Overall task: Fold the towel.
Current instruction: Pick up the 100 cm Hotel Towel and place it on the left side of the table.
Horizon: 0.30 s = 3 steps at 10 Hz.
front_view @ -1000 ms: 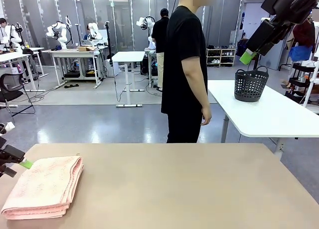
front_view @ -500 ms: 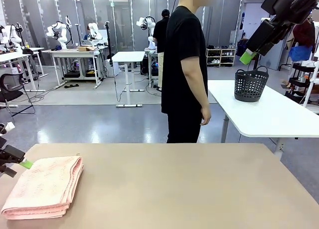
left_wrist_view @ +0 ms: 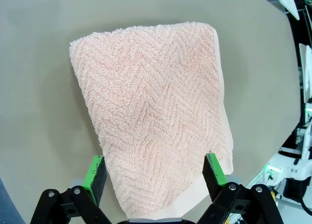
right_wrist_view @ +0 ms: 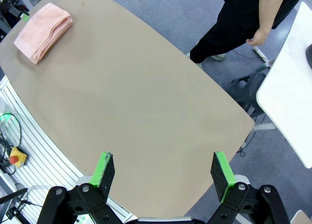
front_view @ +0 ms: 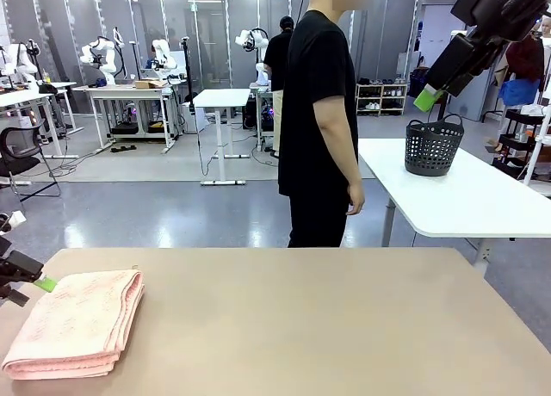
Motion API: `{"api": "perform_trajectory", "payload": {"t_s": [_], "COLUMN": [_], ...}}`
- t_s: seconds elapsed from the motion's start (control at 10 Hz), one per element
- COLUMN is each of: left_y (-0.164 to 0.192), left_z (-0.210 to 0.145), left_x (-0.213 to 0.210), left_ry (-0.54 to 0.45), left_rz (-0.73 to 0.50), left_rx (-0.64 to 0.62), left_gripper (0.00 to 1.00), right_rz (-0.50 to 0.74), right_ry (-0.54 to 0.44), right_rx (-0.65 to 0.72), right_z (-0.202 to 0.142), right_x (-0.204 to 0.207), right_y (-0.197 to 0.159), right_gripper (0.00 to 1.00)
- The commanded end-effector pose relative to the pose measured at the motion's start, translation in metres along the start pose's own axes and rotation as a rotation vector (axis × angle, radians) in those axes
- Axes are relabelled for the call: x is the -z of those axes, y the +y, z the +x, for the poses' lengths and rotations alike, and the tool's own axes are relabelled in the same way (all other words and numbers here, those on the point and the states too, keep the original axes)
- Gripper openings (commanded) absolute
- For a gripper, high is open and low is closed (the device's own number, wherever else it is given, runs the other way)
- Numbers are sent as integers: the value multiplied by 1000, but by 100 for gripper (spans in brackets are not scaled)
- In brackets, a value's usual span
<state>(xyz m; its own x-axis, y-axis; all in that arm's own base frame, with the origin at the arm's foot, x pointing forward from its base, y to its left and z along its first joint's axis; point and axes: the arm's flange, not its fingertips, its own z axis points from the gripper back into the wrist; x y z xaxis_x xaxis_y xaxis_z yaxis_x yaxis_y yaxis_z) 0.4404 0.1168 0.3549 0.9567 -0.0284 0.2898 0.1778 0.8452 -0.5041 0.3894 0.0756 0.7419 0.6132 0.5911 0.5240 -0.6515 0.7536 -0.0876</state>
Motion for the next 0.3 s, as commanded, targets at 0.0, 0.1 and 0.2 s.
{"api": "perform_trajectory", "payload": {"t_s": [0.0, 0.1, 0.2], "left_y": [2, 2, 2], "left_z": [6, 6, 6], "left_x": [-1, -1, -1], "left_ry": [1, 1, 1], "left_rz": [-3, -3, -3], "left_rx": [3, 3, 3], "left_gripper": [100, 100, 100], "right_rz": [-1, -1, -1], "right_ry": [-1, -1, -1], "right_rx": [7, 7, 7], "right_z": [-1, -1, -1], "right_x": [0, 0, 0], "right_y": [0, 0, 0], "right_gripper": [100, 100, 100]}}
